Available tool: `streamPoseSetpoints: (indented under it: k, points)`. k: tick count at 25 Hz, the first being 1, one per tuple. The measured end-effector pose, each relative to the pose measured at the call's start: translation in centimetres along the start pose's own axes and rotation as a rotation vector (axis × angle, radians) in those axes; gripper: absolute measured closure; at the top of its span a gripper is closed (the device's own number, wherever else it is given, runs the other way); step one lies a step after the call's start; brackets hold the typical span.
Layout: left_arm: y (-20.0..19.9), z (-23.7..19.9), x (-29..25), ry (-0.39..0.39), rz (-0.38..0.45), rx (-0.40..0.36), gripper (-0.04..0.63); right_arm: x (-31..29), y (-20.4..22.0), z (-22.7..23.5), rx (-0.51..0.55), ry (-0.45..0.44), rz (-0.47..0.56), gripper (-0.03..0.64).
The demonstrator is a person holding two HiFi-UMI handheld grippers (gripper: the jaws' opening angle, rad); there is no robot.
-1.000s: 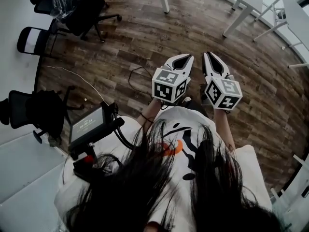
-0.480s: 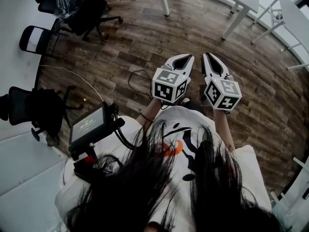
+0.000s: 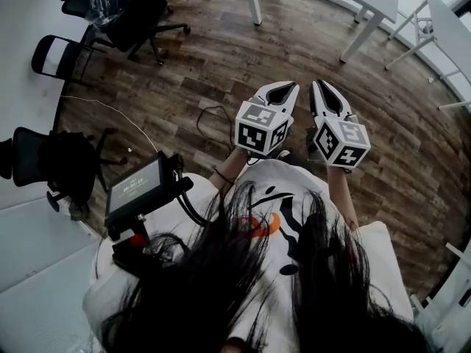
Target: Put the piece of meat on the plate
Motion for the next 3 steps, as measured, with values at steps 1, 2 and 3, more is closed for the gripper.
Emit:
streamPoseSetpoints:
  k: [1,2,3]
  points:
    - [-0.01,0.02,-0.01,0.001,0.000,-0.001,0.589,0.00,0.00,0.01,0.000,0.001,0.001,0.574]
    - [-0.03,0.04,-0.02,0.002,0.000,-0.002,0.589,0.00,0.00,0.02,-0.001,0.002,0.001,0.574]
    - [-0.05,0.05,-0.03,0.003,-0.001,-0.003,0.589,0.00,-0.01,0.03,-0.001,0.002,0.002,0.574]
Point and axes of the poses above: the fingertips, and each gripper's own axes: x backward along the fingers, z to its right, y out of its underside, the point moved 9 cm from there along x, backward along the fingers, and after that the axes turned 8 degrees about x, right-handed, at the moved point
